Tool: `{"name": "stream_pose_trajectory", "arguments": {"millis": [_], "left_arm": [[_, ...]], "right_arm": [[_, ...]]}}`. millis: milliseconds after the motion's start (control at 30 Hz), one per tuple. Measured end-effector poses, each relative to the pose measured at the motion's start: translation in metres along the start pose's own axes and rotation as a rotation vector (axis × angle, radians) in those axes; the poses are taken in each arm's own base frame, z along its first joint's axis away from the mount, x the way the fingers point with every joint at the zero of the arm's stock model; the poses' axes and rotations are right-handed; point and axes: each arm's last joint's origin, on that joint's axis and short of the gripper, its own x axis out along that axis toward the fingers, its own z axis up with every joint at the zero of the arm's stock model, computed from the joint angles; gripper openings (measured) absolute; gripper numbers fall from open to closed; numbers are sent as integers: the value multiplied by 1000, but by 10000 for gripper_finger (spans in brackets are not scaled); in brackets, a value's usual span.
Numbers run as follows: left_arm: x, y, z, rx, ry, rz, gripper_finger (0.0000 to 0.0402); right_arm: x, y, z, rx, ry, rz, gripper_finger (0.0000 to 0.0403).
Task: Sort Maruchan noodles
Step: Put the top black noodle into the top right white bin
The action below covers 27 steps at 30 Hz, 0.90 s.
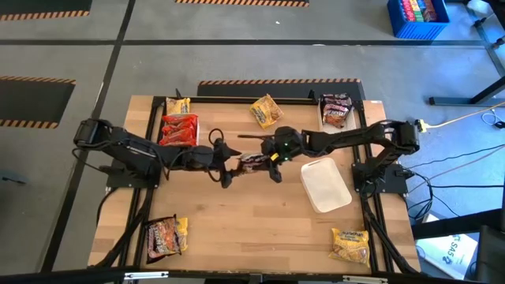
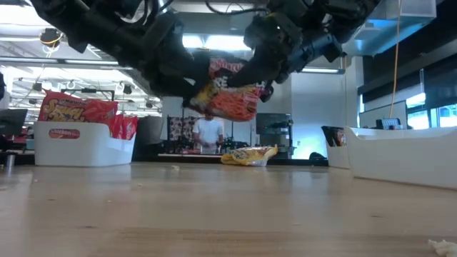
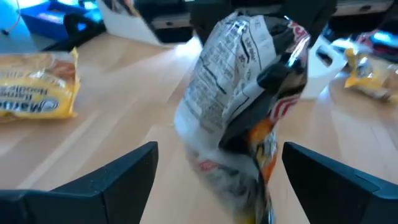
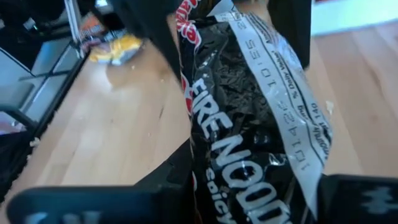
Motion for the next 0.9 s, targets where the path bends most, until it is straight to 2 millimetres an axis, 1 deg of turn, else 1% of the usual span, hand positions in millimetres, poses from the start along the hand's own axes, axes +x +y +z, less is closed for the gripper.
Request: {"name": "stream_pose_trajectory", "arguments": {"millis": [133, 400, 533, 633, 900], "left_arm": [[7, -2, -2, -3, -31, -12, 337], [20, -8, -4, 11, -109, -109, 336], [23, -8, -7, 23, -107, -94, 322], [23, -7, -6, 22, -114, -74, 294], [23, -7, -5, 28, -122, -81, 189]], "right_arm": [[1, 5, 4, -24, -47, -2, 97], [3, 12, 13, -57, -135, 16, 96], [3, 15, 15, -68, -156, 30, 97], [3, 15, 15, -67, -157, 21, 97], [4, 17, 17, -105, -182, 21, 97]]}}
